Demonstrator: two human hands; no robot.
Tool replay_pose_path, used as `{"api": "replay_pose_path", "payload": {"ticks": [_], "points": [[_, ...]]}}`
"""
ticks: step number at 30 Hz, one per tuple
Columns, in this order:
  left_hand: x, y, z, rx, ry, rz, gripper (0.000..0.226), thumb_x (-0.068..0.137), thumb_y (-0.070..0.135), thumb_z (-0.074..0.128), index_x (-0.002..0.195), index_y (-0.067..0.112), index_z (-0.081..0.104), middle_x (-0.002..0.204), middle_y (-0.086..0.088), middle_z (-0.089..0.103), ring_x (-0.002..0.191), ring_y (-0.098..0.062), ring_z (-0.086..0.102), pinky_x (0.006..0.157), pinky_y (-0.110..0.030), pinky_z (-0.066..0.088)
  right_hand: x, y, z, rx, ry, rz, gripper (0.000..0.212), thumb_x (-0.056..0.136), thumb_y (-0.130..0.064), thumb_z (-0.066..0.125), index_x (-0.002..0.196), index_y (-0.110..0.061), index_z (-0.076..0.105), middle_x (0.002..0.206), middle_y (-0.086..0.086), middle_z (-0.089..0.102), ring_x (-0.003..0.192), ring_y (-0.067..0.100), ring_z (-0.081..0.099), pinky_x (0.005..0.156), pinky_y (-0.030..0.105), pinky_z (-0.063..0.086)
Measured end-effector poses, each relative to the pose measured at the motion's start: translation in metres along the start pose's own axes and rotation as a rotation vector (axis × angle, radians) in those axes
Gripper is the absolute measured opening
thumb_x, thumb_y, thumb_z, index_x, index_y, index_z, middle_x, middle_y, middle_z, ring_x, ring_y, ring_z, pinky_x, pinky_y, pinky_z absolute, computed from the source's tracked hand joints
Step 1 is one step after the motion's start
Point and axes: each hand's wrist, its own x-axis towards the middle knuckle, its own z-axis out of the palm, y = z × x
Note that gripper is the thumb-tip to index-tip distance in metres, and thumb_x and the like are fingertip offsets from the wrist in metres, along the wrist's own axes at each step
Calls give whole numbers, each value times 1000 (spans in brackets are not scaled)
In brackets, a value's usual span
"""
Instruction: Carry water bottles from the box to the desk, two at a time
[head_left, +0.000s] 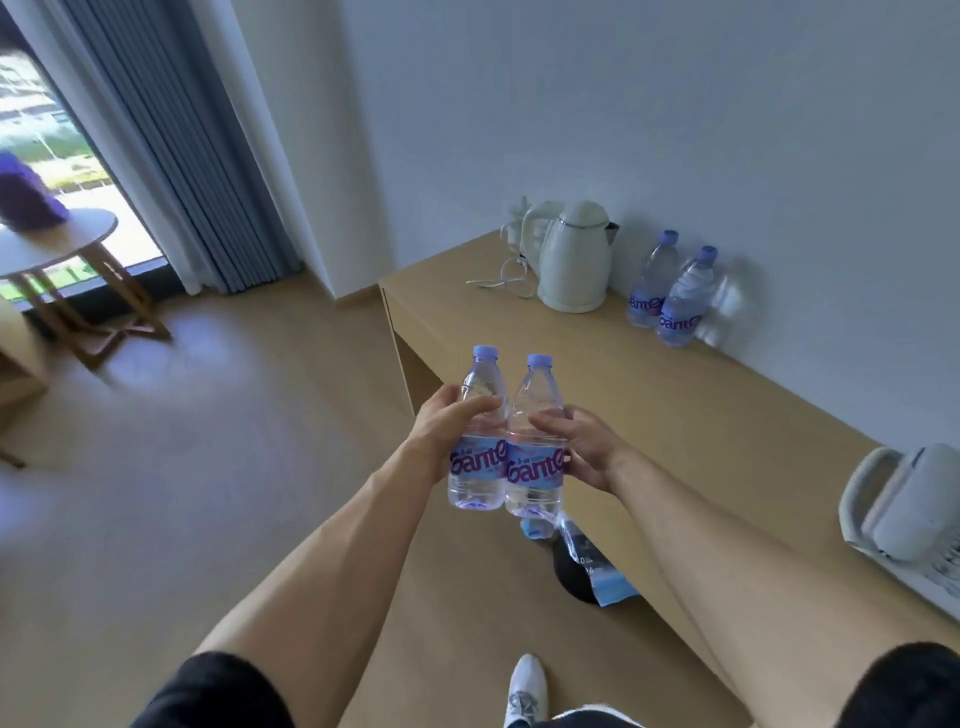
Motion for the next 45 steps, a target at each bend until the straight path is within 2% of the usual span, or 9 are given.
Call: {"api": "replay_pose_path", "payload": {"ticks": [6, 10, 13, 20, 25, 29, 33, 40, 45], "points": [[77, 34, 52, 27, -98, 0, 50, 70, 24, 86, 113, 16, 62, 101, -17, 75, 89, -35, 75, 81, -58, 60, 48, -38, -61, 50, 81, -55, 55, 80, -31, 79, 124, -7, 56, 112, 12, 69, 96, 26, 68, 72, 36, 54], [114, 44, 102, 74, -243, -5, 45, 80, 15, 80, 118, 8, 56, 85, -11, 77, 80, -28, 76, 62, -37, 61, 54, -45, -108, 115, 198, -85, 36, 84, -26, 77, 111, -13, 58, 98, 6, 70, 82, 19, 69, 63, 31, 53], [135, 45, 141, 111, -365, -10, 46, 82, 14, 78, 120, 6, 53, 84, -11, 75, 78, -27, 75, 64, -37, 60, 49, -48, -140, 163, 306, -104, 26, 87, -21, 74, 105, -15, 56, 92, 4, 67, 77, 16, 66, 62, 28, 50], [177, 45, 219, 181, -590, -25, 70, 56, 27, 88, 116, 10, 56, 93, -11, 75, 85, -30, 74, 71, -40, 59, 30, -58, -192, 174, 504, -128, 64, 79, -21, 83, 129, 7, 54, 117, 17, 69, 111, 35, 66, 95, 46, 51], [217, 49, 258, 309, -765, 35, 63, 54, 28, 89, 108, 17, 60, 104, -14, 72, 93, -29, 73, 82, -46, 59, 29, -57, -215, 156, 702, -180, 57, 81, -18, 82, 131, -3, 58, 126, 14, 69, 119, 31, 65, 109, 53, 45], [244, 57, 278, 407, -891, 79, 68, 54, 29, 90, 114, 22, 58, 109, -14, 73, 103, -28, 71, 88, -41, 55, 32, -63, -221, 135, 876, -181, 68, 66, -23, 88, 125, -9, 58, 123, 9, 70, 115, 23, 66, 98, 40, 53], [268, 61, 291, 457, -1012, 103, 66, 62, 14, 86, 119, 21, 53, 115, -13, 71, 107, -25, 70, 95, -38, 54, 38, -67, -223, 81, 954, -177, 55, 74, -3, 85, 121, -10, 57, 115, 5, 70, 109, 21, 67, 84, 28, 55], [281, 62, 312, 611, -1002, 273, 61, 70, 7, 85, 119, 23, 52, 114, -12, 66, 98, -23, 67, 91, -39, 56, 43, -70, -237, -68, 1079, -139, 59, 74, -1, 85, 123, -18, 56, 120, 8, 66, 112, 24, 62, 98, 45, 52], [278, 57, 325, 643, -944, 321, 64, 71, 8, 85, 121, 24, 50, 125, -5, 59, 111, -25, 61, 95, -47, 54, 45, -73, -256, -174, 1075, -118, 66, 71, 3, 86, 122, -26, 55, 119, -2, 64, 111, 24, 62, 95, 43, 54]]}}
